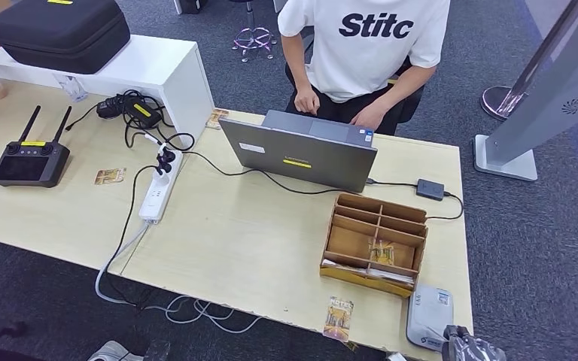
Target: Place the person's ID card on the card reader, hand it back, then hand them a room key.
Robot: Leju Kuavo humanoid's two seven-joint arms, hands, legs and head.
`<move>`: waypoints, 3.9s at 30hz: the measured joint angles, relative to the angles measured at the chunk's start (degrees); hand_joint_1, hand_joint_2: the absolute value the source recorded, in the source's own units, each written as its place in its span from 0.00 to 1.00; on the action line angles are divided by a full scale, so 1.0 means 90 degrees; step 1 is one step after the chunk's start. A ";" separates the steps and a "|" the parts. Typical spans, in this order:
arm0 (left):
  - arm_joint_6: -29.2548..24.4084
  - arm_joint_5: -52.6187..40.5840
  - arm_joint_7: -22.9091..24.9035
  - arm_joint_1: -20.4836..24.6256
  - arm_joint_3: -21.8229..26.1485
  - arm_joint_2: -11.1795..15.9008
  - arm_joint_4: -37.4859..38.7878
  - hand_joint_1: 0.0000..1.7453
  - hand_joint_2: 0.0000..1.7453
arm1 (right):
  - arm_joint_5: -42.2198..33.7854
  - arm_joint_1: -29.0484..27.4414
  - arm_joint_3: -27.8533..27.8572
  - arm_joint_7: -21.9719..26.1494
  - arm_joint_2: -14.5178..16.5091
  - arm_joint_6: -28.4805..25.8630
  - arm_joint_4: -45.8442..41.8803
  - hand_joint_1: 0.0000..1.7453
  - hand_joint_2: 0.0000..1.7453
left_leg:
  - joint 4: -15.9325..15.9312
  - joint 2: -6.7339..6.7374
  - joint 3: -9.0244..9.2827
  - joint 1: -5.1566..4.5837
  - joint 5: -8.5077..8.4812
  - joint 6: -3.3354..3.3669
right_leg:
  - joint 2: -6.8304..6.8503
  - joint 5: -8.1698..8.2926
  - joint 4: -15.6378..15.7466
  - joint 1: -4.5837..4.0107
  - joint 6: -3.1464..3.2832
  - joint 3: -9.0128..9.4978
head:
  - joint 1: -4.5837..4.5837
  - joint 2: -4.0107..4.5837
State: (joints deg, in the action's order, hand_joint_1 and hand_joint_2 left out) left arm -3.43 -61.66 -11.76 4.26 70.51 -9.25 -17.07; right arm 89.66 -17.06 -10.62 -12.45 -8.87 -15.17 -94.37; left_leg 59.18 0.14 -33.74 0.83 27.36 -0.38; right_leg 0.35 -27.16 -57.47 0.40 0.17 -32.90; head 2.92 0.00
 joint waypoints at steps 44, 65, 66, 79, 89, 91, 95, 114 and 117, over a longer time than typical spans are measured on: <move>0.0539 -0.0573 0.0153 0.0212 0.0001 0.0153 0.0026 0.00 1.00 | -0.1578 0.5687 -0.0823 0.1570 0.1663 0.1339 0.2239 1.00 1.00 | -0.0002 0.0012 -0.0008 0.0017 -0.0064 -0.0024 | -0.0016 0.0055 -0.0012 -0.0006 0.0019 -0.0011 | -0.0001 0.0000; 0.0384 -0.0758 0.0115 0.0214 -0.0175 0.0148 0.0075 0.00 1.00 | -0.1771 0.5821 -0.0720 0.2209 0.2623 0.0857 0.3046 0.00 1.00 | 0.0000 -0.0004 -0.0028 0.0016 -0.0052 -0.0024 | -0.0002 0.0044 -0.0007 -0.0005 0.0020 -0.0032 | -0.0002 0.0000; 0.0378 -0.0751 0.0113 0.0213 -0.0175 0.0148 0.0075 0.00 1.00 | -0.1802 0.5739 -0.0725 0.2223 0.2623 0.0880 0.2886 0.00 1.00 | 0.0000 -0.0004 -0.0029 0.0016 -0.0052 -0.0024 | -0.0002 0.0044 -0.0007 -0.0005 0.0020 -0.0032 | -0.0001 0.0000; 0.0282 -0.0536 0.0111 0.0183 -0.0172 0.0148 0.0075 0.00 1.00 | -0.2610 0.5050 -0.0759 0.2417 0.2309 0.1068 0.1381 0.00 1.00 | 0.0002 -0.0006 -0.0027 0.0015 -0.0054 -0.0024 | 0.0001 0.0046 -0.0006 -0.0005 0.0022 -0.0033 | 0.0000 0.0000; 0.0133 -0.0117 0.0083 0.0073 0.0035 0.0167 0.0075 0.00 1.00 | -0.3910 0.3735 -0.0609 0.3074 -0.0056 0.1827 -0.0340 0.00 1.00 | 0.0007 -0.0014 -0.0028 0.0000 -0.0035 0.0004 | 0.0018 0.0037 0.0008 -0.0002 0.0007 -0.0021 | -0.0002 0.0000; 0.0116 -0.0082 0.0083 0.0063 0.0089 0.0180 0.0075 0.00 1.00 | -0.4004 0.3358 -0.0573 0.3174 -0.0536 0.1875 -0.0494 0.00 1.00 | 0.0007 -0.0011 -0.0028 -0.0003 -0.0031 0.0009 | 0.0017 0.0036 0.0008 0.0000 0.0006 -0.0022 | -0.0001 0.0000; 0.0111 -0.0031 0.0083 0.0065 0.0166 0.0202 0.0075 0.00 1.00 | -0.4242 0.2688 -0.0521 0.3347 -0.1277 0.1945 -0.0783 0.00 1.00 | 0.0007 -0.0011 -0.0027 -0.0002 -0.0028 0.0011 | 0.0016 0.0032 0.0008 0.0002 0.0000 -0.0022 | 0.0000 0.0000; -0.0021 -0.0036 0.0211 0.0131 0.0219 0.0149 0.0074 0.00 1.00 | -0.0964 0.1711 -0.1521 0.0629 -0.1065 0.1308 -0.1062 0.00 1.00 | 0.0002 -0.0001 -0.0024 0.0006 -0.0028 0.0008 | 0.0008 0.0026 0.0001 -0.0004 0.0003 -0.0023 | 0.0001 0.0000; -0.0022 -0.0050 0.0231 0.0137 0.0219 0.0118 0.0073 0.00 1.00 | -0.0809 0.1500 -0.1680 0.0467 -0.0509 0.1251 -0.1052 0.00 1.00 | -0.0001 -0.0001 -0.0025 0.0007 -0.0028 0.0007 | 0.0008 0.0019 -0.0002 -0.0004 0.0008 -0.0025 | 0.0001 0.0000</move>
State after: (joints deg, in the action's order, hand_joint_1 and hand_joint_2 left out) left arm -3.63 -62.11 -9.68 5.49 72.48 -8.18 -16.41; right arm 82.38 -3.57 -25.74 -8.25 -13.46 -3.91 -103.84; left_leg 59.17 0.13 -33.96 0.89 27.11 -0.31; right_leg 0.42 -26.99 -57.49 0.36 0.25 -33.13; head 2.93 0.00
